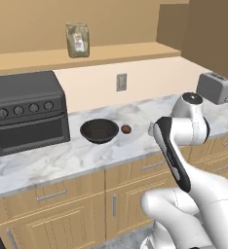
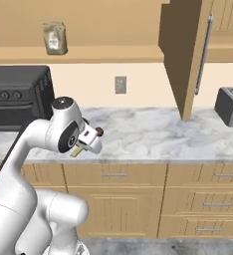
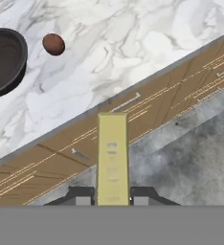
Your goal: Pick the egg and butter from the fridge and place them by the bowl for mixing.
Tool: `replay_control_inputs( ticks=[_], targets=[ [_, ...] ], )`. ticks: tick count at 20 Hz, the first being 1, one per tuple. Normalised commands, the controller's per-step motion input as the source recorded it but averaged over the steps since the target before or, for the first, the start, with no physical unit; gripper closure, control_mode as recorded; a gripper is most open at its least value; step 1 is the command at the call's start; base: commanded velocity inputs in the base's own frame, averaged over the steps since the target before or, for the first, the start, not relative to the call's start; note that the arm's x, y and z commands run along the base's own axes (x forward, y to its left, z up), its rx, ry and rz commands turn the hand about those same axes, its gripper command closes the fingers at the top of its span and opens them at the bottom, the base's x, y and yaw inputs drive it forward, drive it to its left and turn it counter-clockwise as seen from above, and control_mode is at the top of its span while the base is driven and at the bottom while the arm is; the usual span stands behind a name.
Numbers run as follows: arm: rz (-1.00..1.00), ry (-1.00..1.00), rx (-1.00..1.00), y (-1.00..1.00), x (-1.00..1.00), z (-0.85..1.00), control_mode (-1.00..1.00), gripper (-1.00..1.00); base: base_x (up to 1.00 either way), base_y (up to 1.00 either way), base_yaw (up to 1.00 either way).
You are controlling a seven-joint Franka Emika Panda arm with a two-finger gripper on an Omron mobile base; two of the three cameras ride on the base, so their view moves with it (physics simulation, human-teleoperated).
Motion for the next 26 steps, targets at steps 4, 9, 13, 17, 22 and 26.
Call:
replay_control_inputs(
  ticks=[4,9,13,17,22,26],
  targets=[
    [0.0,0.0,0.0,0.0,0.0,0.0,1.0,1.0,0.56,0.1,0.21],
    [0.0,0.0,0.0,0.0,0.0,0.0,1.0,1.0,0.51,-0.18,0.18],
    [0.0,0.0,0.0,0.0,0.0,0.0,1.0,1.0,0.24,-0.37,0.08],
    [0.0,0.0,0.0,0.0,0.0,0.0,1.0,1.0,0.01,-0.32,0.0],
    [0.0,0.0,0.0,0.0,0.0,0.0,1.0,1.0,0.37,-0.03,0.01],
    [0.0,0.0,0.0,0.0,0.0,0.0,1.0,1.0,0.36,0.0,0.13]
  ],
)
